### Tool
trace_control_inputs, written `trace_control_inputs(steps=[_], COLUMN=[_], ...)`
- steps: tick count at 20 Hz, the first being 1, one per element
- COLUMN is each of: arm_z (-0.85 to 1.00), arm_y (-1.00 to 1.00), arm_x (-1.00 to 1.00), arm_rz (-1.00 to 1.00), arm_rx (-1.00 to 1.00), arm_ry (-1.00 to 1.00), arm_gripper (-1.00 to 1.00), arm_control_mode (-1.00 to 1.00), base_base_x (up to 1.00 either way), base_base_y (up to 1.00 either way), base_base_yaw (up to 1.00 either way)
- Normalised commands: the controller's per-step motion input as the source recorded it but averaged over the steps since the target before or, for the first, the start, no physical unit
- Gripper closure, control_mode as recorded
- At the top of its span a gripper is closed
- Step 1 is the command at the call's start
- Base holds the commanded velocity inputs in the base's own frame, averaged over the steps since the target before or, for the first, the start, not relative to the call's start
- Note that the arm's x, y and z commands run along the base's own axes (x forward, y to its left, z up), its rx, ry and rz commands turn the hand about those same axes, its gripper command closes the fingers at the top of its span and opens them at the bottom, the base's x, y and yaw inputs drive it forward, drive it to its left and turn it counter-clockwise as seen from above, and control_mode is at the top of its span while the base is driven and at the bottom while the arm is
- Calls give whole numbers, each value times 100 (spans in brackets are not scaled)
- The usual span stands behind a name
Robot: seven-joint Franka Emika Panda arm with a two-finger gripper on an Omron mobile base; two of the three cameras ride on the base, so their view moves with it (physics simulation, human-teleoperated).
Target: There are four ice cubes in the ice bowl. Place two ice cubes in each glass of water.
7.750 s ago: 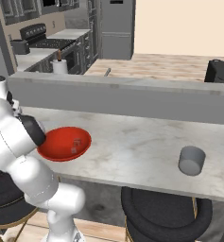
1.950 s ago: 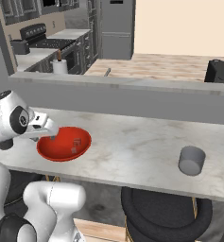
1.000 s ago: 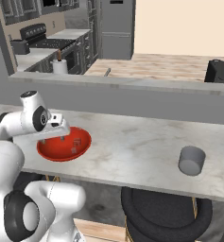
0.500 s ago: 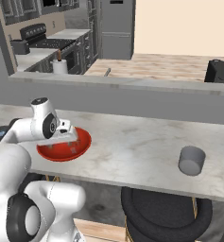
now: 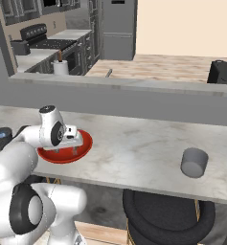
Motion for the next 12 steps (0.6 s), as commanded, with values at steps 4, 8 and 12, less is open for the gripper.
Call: trace_control_inputs(steps=[4,8,12], arm_z=[-26,-20,-18], arm_y=[0,0,0], arm_x=[39,29,17], arm_rz=[4,5,6], arm_rx=[0,0,0], arm_ry=[0,0,0], arm_gripper=[-100,-100,-100], arm_control_mode=[-100,-100,-100], base_base_x=[0,0,0], base_base_y=[0,0,0], base_base_yaw=[0,0,0])
